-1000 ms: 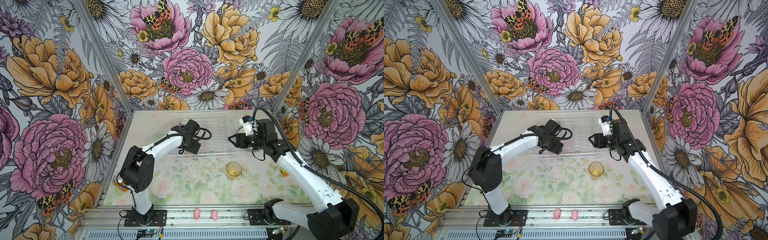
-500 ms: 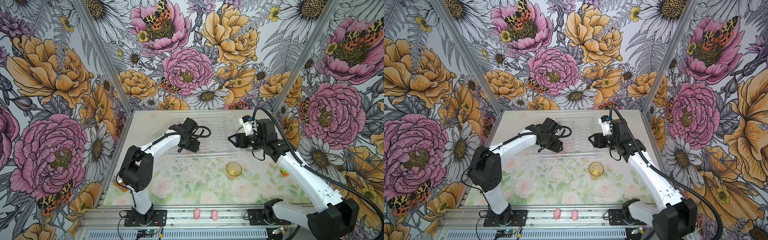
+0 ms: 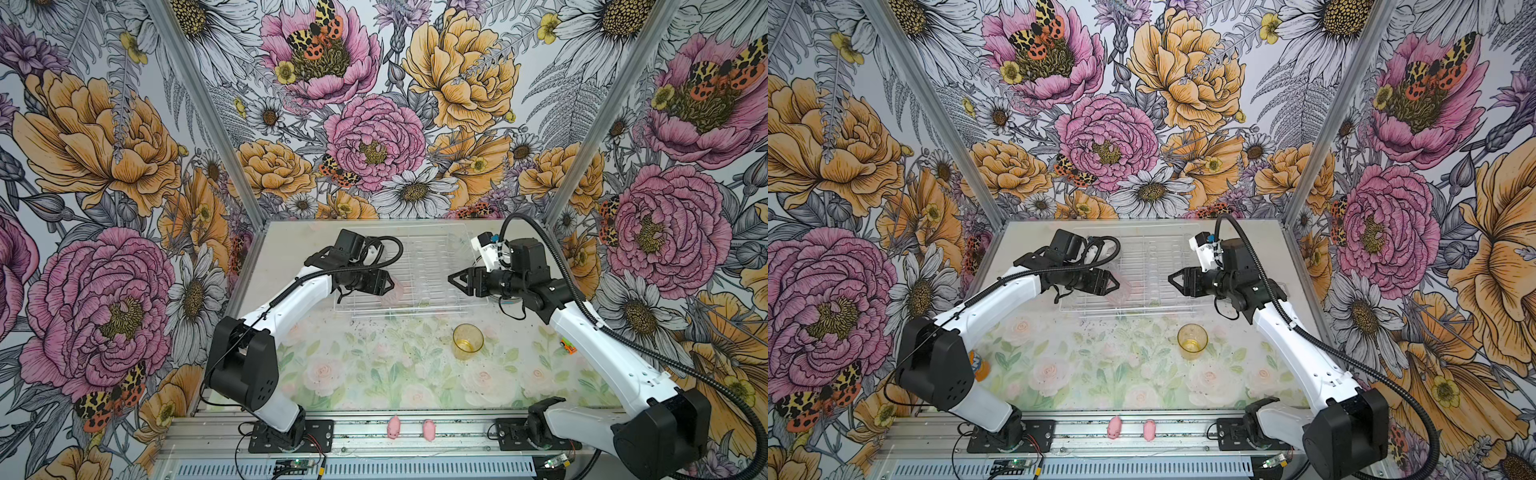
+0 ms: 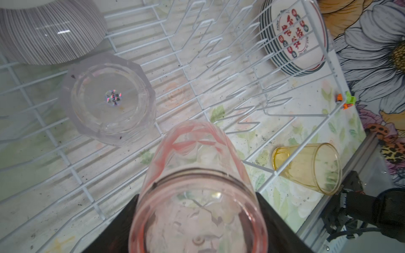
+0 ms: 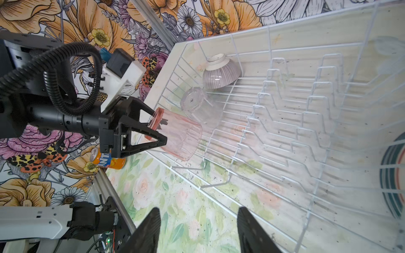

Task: Unload the mixed dishes from the dish rack
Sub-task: 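Lift the pink glass out of the rack with left gripper, then hold the pink glass out with left gripper while right gripper grasps it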

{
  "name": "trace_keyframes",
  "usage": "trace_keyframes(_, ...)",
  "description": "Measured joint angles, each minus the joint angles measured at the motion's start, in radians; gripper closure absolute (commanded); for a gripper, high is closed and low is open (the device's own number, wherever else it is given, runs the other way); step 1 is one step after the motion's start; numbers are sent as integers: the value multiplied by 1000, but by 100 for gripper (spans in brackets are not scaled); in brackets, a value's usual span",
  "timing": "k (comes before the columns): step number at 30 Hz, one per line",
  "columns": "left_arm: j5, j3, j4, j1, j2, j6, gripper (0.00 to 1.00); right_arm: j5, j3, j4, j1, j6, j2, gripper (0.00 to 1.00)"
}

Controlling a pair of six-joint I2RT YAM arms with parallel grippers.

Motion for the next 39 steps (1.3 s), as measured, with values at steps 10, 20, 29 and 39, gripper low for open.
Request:
trace_keyframes(10,272,-86,274,46,-67,-140,42,-206,-54,137,0,60,34,59)
trace_keyframes(20,457,-121,611,45,-67,-336,42,-307,-110,293,0,129,36,59)
trace_keyframes(29,529,-121,801,25,-52,-455,42,-348,-163,518,0,240,40,58)
trace_keyframes(39,571,-121,922,-3,13,-549,42,-369,-164,749,0,348,89,58)
